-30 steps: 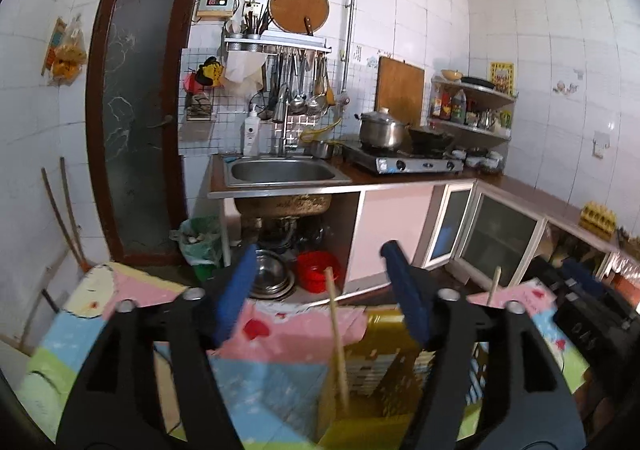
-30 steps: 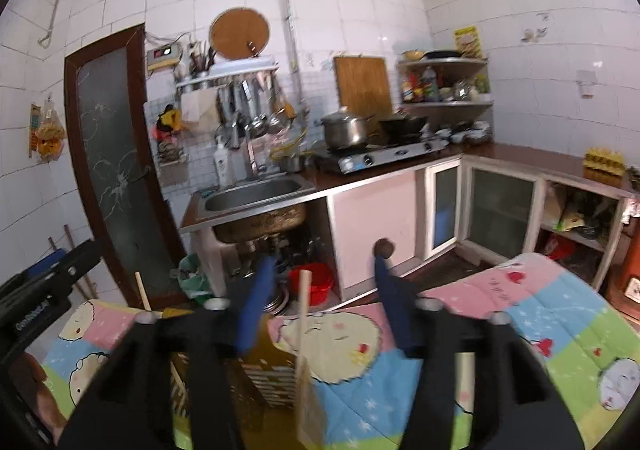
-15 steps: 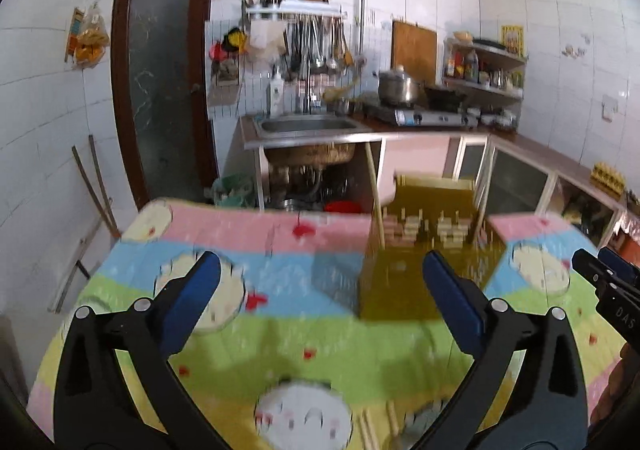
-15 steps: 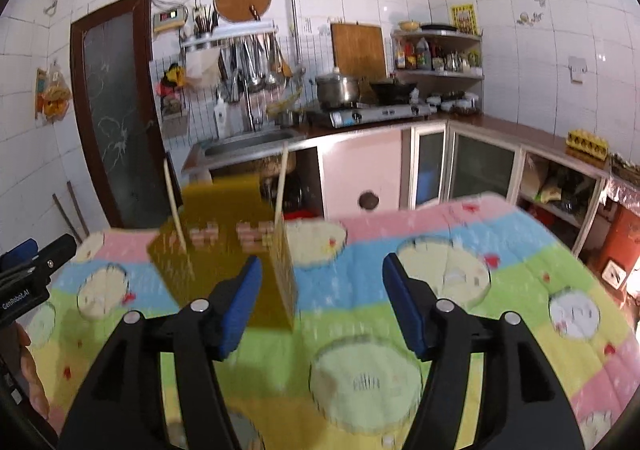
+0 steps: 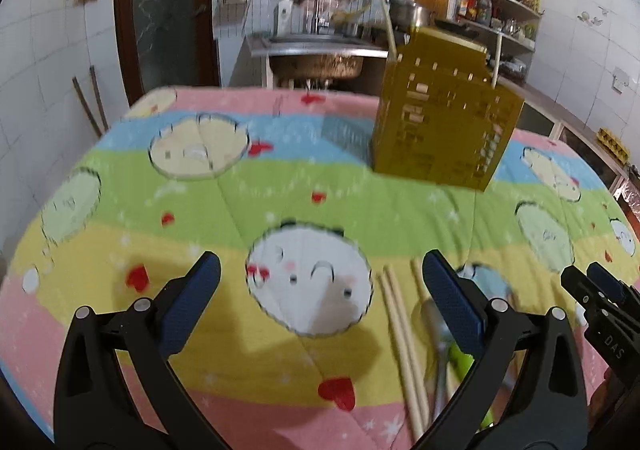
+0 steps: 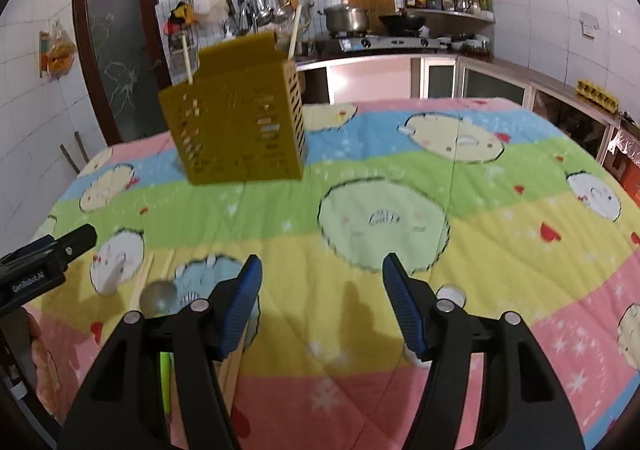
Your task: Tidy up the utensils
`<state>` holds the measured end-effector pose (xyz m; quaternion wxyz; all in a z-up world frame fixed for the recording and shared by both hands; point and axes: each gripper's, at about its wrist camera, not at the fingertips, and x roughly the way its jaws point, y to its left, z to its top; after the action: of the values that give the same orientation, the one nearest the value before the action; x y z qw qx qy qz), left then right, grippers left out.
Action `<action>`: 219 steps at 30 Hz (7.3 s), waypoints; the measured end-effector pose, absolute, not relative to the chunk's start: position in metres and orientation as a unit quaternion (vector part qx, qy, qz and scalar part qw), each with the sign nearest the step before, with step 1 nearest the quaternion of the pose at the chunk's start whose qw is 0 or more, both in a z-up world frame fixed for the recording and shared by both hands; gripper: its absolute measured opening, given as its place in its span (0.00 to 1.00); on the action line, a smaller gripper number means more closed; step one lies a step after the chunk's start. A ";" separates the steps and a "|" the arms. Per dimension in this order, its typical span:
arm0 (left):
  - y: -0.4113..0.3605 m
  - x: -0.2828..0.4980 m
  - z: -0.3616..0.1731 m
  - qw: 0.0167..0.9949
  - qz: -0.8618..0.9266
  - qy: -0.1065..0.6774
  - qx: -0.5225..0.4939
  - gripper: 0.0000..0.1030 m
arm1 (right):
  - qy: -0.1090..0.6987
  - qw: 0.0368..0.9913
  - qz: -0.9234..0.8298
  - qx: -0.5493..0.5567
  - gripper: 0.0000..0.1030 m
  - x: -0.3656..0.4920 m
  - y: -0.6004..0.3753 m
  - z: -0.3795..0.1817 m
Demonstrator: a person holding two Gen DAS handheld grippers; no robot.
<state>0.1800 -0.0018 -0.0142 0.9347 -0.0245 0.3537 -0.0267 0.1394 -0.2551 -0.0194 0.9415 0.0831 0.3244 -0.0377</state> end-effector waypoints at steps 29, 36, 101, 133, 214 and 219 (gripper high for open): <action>-0.011 0.193 -0.062 0.901 -0.036 0.432 0.000 0.96 | 0.386 0.919 -0.007 0.073 0.61 0.145 -0.234 -0.046; -0.011 0.193 -0.063 0.900 -0.038 0.434 -0.002 0.96 | 0.395 0.917 -0.005 0.062 0.61 0.145 -0.227 -0.046; -0.049 0.215 -0.046 0.897 -0.059 0.437 -0.017 0.05 | 0.415 0.906 -0.031 0.071 0.09 0.173 -0.226 -0.034; -0.041 0.174 0.089 0.963 -0.096 0.251 -0.030 0.03 | 0.245 0.965 -0.018 0.092 0.06 0.157 -0.252 0.062; -0.075 0.365 0.107 0.984 -0.096 0.148 -0.023 0.03 | 0.098 0.992 -0.001 0.078 0.06 0.355 -0.261 0.104; -0.071 0.362 0.102 0.983 -0.084 0.166 -0.009 0.05 | 0.129 0.989 -0.006 0.069 0.07 0.355 -0.258 0.100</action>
<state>0.3618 -0.0714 0.1015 0.9825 -0.0094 0.1659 -0.0838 0.3547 -0.2582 0.0996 0.9892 0.0690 0.1290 -0.0058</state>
